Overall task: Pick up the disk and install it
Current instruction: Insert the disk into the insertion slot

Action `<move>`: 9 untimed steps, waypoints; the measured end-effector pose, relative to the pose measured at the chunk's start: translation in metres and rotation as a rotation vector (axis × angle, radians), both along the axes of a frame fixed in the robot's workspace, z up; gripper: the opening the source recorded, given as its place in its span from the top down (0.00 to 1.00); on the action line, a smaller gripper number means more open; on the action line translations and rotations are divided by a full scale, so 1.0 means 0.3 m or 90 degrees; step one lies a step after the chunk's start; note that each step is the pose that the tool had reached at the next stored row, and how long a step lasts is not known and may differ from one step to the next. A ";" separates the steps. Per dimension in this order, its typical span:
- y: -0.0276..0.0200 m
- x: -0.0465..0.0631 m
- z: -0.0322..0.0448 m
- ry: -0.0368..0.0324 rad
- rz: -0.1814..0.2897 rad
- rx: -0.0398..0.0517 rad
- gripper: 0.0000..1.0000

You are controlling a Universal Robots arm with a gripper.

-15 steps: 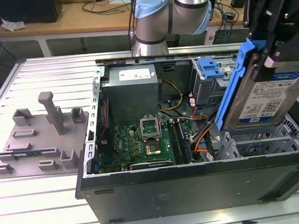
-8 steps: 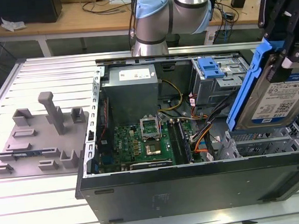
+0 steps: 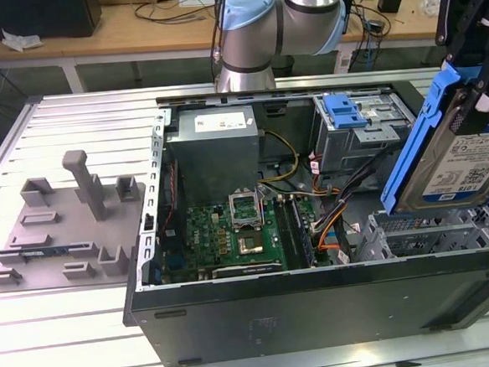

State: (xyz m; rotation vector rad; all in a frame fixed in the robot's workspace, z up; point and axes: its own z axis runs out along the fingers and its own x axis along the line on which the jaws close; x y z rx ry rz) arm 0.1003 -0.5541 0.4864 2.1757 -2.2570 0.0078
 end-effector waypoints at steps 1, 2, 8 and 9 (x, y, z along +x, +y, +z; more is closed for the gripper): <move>0.000 0.000 0.000 0.0000 0.000 0.0000 0.63; 0.000 0.000 0.000 0.0000 0.000 0.0000 0.63; 0.000 0.000 0.000 0.0000 0.000 0.0000 0.63; 0.000 0.001 0.000 0.0000 0.000 0.0000 0.63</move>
